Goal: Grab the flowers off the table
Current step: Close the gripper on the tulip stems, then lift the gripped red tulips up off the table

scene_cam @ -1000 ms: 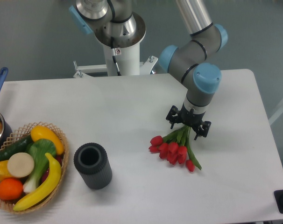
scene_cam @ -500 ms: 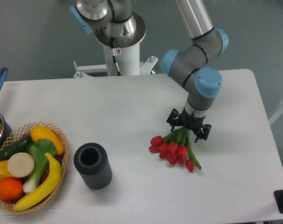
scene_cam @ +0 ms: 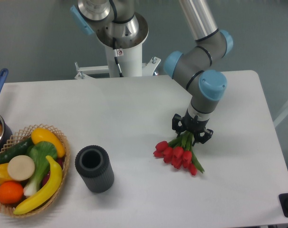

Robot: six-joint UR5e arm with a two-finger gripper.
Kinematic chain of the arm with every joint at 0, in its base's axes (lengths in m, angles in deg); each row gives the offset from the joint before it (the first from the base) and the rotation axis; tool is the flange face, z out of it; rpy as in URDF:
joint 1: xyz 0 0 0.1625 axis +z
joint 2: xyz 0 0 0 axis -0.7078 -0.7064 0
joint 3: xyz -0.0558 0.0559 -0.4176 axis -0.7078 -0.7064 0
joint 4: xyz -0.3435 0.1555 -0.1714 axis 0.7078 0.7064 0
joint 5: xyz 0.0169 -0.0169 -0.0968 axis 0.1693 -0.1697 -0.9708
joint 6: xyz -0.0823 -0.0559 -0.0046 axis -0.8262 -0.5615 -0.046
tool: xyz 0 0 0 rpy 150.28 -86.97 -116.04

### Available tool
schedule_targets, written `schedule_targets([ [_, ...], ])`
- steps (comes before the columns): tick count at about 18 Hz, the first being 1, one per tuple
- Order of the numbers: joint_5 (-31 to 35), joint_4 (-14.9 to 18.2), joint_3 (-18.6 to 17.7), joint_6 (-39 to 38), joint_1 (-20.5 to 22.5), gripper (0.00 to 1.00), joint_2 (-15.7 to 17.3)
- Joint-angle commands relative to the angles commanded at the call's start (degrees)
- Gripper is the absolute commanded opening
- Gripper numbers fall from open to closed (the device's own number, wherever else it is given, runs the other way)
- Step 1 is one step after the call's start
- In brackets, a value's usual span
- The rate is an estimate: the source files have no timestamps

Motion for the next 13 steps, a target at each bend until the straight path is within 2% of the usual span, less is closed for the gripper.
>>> schedule_targets([
  [4, -0.62, 0.09, 0.09, -0.09, 0.09, 0.41, 0.35],
  [8, -0.62, 0.44, 0.61, -0.09, 0.35, 0.40, 1.05],
  [13, -1.84, 0.79, 0.70, -0.18, 0.35, 0.40, 4.83],
])
